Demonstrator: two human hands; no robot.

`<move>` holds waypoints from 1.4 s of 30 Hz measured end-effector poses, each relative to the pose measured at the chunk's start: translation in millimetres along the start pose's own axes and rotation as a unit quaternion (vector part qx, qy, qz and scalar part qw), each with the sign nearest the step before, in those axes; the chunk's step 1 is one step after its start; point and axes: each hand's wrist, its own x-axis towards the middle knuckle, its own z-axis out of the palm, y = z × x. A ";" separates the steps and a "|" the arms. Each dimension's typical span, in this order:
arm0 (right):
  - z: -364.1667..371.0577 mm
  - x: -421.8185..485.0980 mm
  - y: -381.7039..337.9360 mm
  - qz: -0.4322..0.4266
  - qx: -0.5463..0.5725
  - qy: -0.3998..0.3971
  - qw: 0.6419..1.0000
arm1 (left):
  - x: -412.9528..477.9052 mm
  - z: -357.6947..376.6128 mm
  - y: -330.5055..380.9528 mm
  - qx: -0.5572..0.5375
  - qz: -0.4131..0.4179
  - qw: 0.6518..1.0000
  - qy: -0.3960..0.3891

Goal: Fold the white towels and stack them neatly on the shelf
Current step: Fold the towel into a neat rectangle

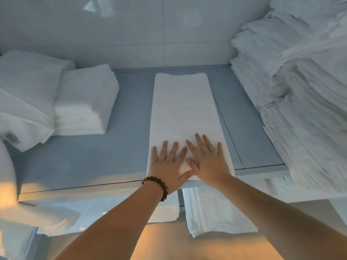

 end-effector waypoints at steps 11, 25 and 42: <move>11.9 -65.6 22.9 -0.061 -0.053 0.012 0.997 | -40.8 3.3 -0.6 0.068 0.049 0.996 -0.014; -29.6 -135.9 46.2 -0.088 -0.041 0.086 0.992 | -105.0 -32.3 15.7 0.061 0.045 0.997 -0.010; -90.5 -239.6 68.7 -0.103 0.094 0.305 0.942 | -207.1 -91.7 91.0 -0.109 -0.009 0.946 0.304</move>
